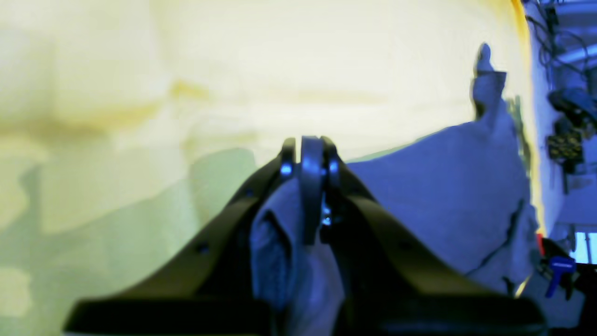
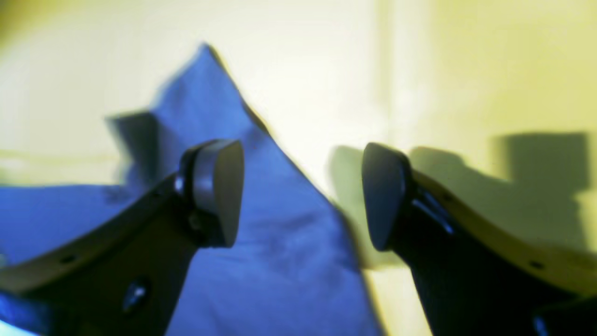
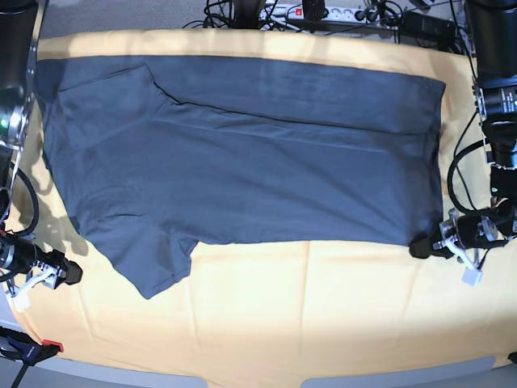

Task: Fold the T-shirt properly
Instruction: 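Move both grippers to the opposite edge of the shirt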

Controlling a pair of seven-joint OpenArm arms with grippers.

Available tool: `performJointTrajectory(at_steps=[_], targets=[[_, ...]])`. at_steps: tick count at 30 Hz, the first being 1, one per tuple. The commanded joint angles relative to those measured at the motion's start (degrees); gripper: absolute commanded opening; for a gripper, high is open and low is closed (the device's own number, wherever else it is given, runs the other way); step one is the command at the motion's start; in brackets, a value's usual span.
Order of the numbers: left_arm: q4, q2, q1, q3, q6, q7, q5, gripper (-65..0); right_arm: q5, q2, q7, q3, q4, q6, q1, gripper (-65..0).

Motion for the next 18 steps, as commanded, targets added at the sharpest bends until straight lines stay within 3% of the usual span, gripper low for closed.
performJointTrajectory(at_steps=[1, 4, 13, 18], targets=[[0.9, -1.09, -1.97, -0.37, -0.26, -1.07, -1.33, -65.0, 0.76, 0.83, 0.63, 1.7, -0.94, 0.68, 2.14, -23.2], [0.9, -1.09, -1.97, -0.37, -0.24, -0.98, -1.31, -65.0, 0.5, 0.07, 0.66, 4.22, -4.42, 2.54, 2.08, -23.2], [0.9, -1.09, -1.97, -0.37, -0.24, -0.96, -1.36, -65.0, -3.19, -3.76, 6.75, 4.2, -4.81, 3.56, -4.5, -23.2], [0.9, -1.09, -1.97, -0.37, -0.24, -0.98, -1.38, -65.0, -4.0, -6.01, 6.93, 4.2, -4.79, 5.51, -5.4, -23.2]])
